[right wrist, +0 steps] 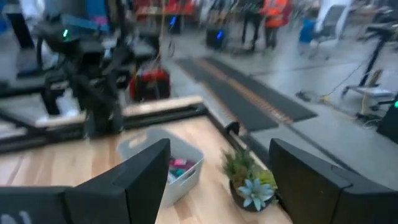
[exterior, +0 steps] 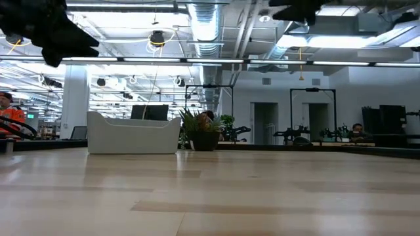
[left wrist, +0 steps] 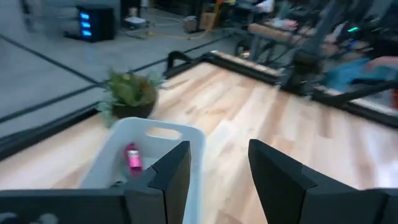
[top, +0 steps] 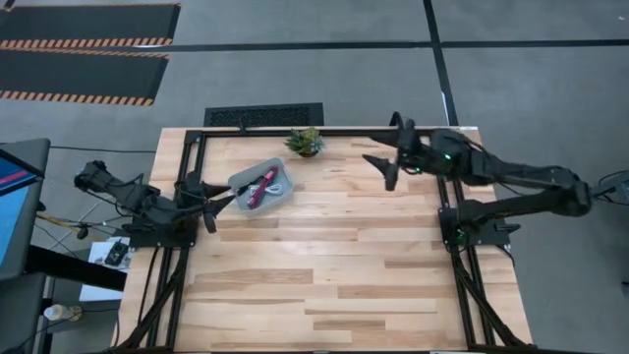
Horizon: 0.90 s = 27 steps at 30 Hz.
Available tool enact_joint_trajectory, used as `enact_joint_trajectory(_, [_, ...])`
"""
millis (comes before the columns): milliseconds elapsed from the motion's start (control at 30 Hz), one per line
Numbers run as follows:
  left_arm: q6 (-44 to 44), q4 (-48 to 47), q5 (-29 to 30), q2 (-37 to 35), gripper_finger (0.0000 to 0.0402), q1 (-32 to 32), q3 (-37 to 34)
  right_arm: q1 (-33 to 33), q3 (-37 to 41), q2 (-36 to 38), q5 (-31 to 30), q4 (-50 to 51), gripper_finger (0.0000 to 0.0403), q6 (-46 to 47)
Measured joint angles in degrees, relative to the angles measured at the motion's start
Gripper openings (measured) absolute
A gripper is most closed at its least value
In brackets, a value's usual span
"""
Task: Pick and place USB-C Cables
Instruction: Return to Home Position
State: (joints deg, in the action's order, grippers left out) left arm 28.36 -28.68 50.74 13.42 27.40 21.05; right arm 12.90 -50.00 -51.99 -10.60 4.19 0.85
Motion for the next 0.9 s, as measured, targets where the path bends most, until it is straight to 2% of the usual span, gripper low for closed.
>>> enact_joint_trajectory(133, [-0.4,1.3,-4.2,-4.7,0.015,0.0,-3.2,0.0,7.8,5.3,-0.3,-7.2,0.0297,1.6])
enact_joint_trajectory(333, [-0.7,8.0,-8.8,-13.1,0.015,0.0,-14.5,-0.1,17.0,7.8,-0.2,-15.2,0.0297,4.7])
enact_joint_trajectory(500, [-8.0,15.1,-14.5,-12.7,0.015,0.1,-14.5,-0.1,24.7,7.8,-0.2,-28.1,0.0297,5.8])
enact_joint_trajectory(600, [-9.4,16.5,-14.7,-12.9,0.015,0.1,-15.1,-0.2,29.7,7.3,-0.5,-35.2,0.0297,8.2])
enact_joint_trajectory(733, [-9.2,16.7,-14.5,-12.2,0.015,0.1,-16.0,-0.2,35.9,5.2,-5.3,-44.0,0.0297,13.5])
enact_joint_trajectory(900, [-13.3,16.5,-12.9,-12.0,0.015,0.1,-16.0,-0.2,41.4,1.1,-11.2,-47.3,0.0297,21.5])
